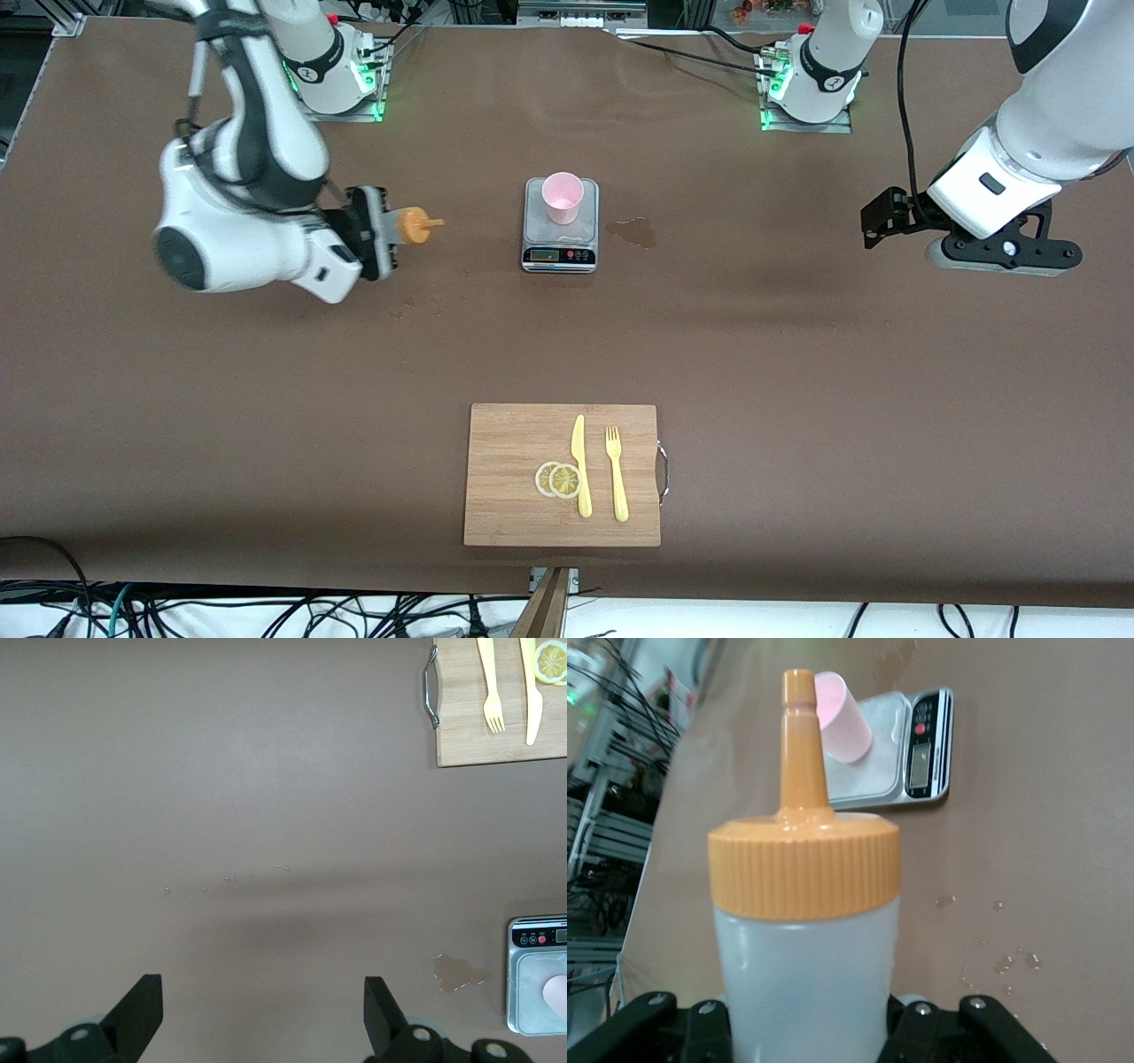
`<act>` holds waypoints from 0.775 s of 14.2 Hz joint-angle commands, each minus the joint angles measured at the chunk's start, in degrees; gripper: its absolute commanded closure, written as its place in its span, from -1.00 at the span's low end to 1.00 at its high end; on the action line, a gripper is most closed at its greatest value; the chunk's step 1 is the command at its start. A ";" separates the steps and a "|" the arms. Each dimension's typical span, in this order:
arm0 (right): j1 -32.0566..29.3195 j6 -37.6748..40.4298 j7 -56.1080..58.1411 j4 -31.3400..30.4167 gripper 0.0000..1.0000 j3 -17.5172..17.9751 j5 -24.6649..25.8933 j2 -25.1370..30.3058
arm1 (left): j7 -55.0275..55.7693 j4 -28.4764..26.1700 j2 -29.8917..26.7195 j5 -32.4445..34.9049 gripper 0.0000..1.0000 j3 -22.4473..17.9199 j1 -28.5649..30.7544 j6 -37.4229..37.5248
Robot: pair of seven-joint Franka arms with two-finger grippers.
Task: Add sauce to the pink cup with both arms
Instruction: 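Carry the bottle back with the right gripper to its spot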
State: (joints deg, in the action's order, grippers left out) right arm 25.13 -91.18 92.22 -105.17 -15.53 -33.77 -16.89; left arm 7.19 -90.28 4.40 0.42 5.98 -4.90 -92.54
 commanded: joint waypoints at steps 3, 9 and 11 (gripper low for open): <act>-12.02 9.68 26.54 -2.05 0.64 -2.73 -10.86 -1.91 | -0.16 1.42 0.61 -0.07 -1.00 0.09 -0.28 0.43; -20.72 17.34 53.47 -1.79 0.63 -7.06 -15.98 -13.24 | -0.07 1.51 0.70 -0.07 -1.00 0.09 -0.28 0.34; -21.87 17.61 60.93 -1.53 0.62 -7.06 -19.04 -17.90 | -0.16 1.51 0.70 -0.07 -1.00 0.00 -0.28 0.43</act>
State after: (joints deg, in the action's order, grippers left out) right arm 4.23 -75.57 147.34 -107.82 -22.73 -49.62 -30.99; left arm 7.19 -90.26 4.40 0.42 6.07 -4.98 -92.54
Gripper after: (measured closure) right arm 0.775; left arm 0.000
